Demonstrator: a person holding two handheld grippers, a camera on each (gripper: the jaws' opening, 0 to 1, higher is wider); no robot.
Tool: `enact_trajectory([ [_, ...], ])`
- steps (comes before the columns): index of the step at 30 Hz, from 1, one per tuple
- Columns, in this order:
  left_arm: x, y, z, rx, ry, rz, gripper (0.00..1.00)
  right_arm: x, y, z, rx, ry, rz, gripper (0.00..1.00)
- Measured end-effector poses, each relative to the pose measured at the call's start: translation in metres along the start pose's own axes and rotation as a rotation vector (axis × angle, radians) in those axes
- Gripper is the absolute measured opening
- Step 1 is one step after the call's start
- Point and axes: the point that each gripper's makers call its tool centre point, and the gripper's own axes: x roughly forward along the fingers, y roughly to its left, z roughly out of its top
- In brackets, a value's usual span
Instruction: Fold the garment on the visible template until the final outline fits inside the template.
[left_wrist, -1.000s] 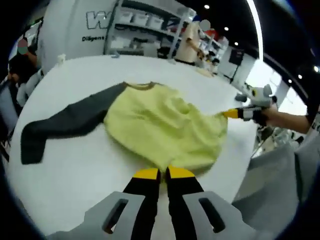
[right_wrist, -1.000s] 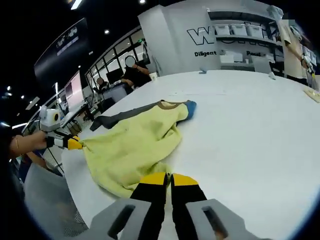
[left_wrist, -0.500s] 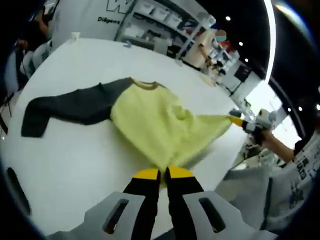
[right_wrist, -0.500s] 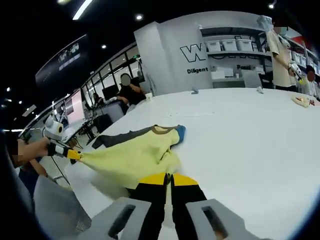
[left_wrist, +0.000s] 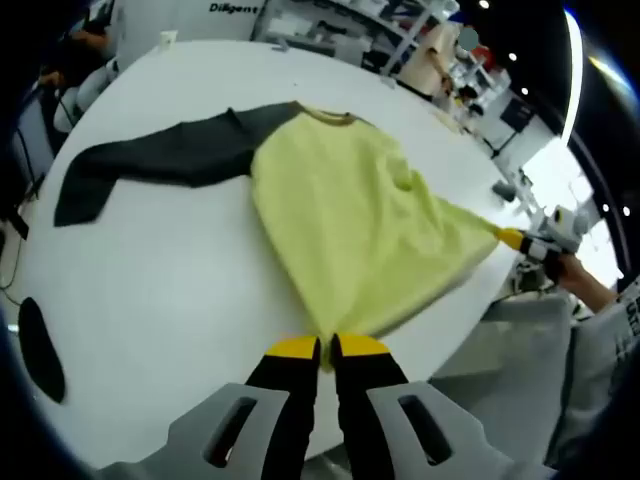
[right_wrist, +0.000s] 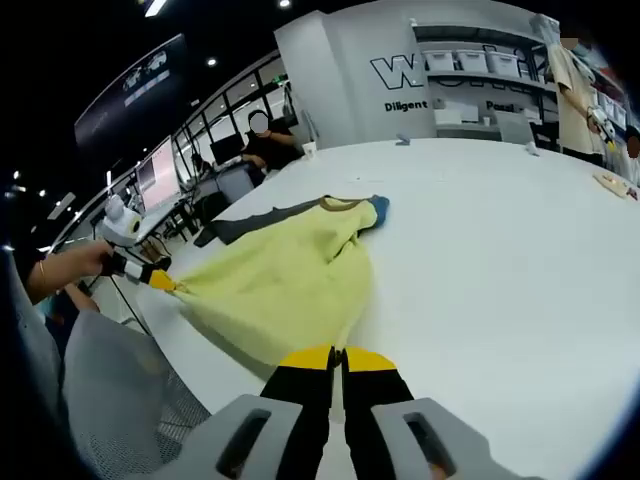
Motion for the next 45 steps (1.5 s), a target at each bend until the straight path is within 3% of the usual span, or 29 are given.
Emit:
enact_trajectory([
  [5,0.005,0.011,-0.008,0.087,0.028,0.043,0.05,0.003,0.000,-0.010,0.015,0.027,0.010,0.00],
  [11,-0.002,0.033,-0.021,0.204,0.090,0.183,0.07,0.002,0.004,0.003,0.018,0.006,0.022,0.00],
  [15,-0.004,0.036,-0.019,0.201,0.072,0.170,0.11,0.005,0.006,0.012,0.020,-0.012,0.031,0.00],
  [17,-0.008,0.036,-0.017,0.205,0.068,0.167,0.12,0.004,0.014,0.026,0.005,-0.037,0.044,0.00],
  [18,-0.010,0.033,-0.011,0.269,0.056,0.171,0.14,0.007,0.017,0.031,-0.011,-0.046,0.048,0.00],
  [22,-0.009,0.017,-0.002,0.347,0.022,0.137,0.26,0.015,0.024,0.040,-0.016,-0.062,0.076,0.00],
  [23,-0.008,0.002,0.004,0.371,-0.005,0.118,0.27,0.019,0.035,0.045,-0.025,-0.073,0.095,0.00],
  [30,0.003,-0.046,0.024,0.444,-0.083,0.024,0.28,0.043,0.077,0.072,-0.076,-0.107,0.185,0.00],
  [36,0.017,-0.088,0.038,0.518,-0.109,-0.053,0.29,0.060,0.109,0.089,-0.107,-0.116,0.259,0.00],
  [42,0.038,-0.131,0.053,0.576,-0.136,-0.142,0.29,0.066,0.130,0.096,-0.138,-0.114,0.310,0.00],
  [45,0.045,-0.139,0.057,0.574,-0.147,-0.160,0.30,0.066,0.133,0.099,-0.143,-0.117,0.321,0.00],
])
